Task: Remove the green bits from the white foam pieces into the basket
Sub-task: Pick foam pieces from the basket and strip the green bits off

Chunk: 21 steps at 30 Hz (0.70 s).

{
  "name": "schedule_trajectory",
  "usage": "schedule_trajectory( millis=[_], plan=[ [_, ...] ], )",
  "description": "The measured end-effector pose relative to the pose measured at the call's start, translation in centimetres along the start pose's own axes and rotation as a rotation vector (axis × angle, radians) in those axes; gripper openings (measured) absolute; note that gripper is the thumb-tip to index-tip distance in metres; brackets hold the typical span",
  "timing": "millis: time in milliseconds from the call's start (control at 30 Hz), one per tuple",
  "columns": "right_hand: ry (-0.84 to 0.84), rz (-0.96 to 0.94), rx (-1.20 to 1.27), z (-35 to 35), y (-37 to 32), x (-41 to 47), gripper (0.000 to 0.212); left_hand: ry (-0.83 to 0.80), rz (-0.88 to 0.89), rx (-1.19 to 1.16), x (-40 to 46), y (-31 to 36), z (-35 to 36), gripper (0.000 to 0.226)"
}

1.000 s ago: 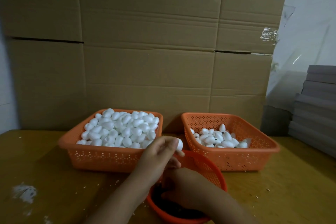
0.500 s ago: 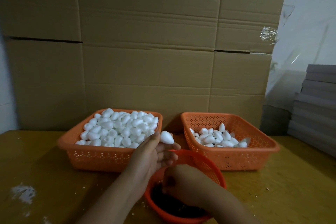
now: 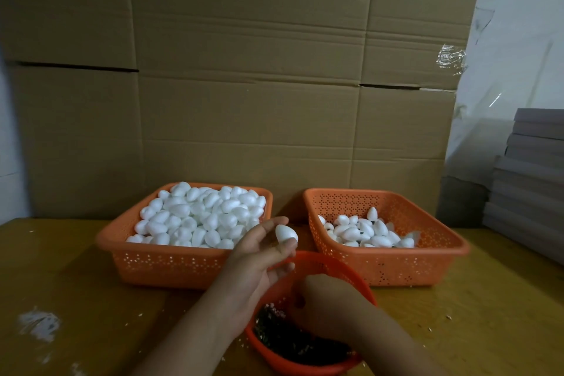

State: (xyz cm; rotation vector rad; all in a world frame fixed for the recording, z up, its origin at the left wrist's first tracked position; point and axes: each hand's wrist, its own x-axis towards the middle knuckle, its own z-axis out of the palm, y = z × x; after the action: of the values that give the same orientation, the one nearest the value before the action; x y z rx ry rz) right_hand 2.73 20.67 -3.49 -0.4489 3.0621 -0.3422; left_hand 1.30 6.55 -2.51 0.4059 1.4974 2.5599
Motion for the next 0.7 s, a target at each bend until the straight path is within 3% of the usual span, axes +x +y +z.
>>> schedule_trajectory(
  millis=[133,267,533,700],
  plan=[
    [-0.043,-0.006,0.004,0.09,0.17,0.18,0.023,0.02,0.079,0.329,-0.37,-0.35,0.05,0.032],
    [-0.021,-0.03,0.008,0.48,0.26,0.37,0.023,0.02,0.2,0.498,-0.6,-0.75,0.26,0.035],
    [0.006,-0.047,-0.037,0.56,0.35,0.47,0.026,0.044,0.251,0.464,-0.48,-0.75,0.97,0.054],
    [-0.005,-0.039,-0.024,0.41,0.16,0.38,0.023,0.037,0.171,0.448,-0.5,-0.52,0.88,0.038]
  ],
)
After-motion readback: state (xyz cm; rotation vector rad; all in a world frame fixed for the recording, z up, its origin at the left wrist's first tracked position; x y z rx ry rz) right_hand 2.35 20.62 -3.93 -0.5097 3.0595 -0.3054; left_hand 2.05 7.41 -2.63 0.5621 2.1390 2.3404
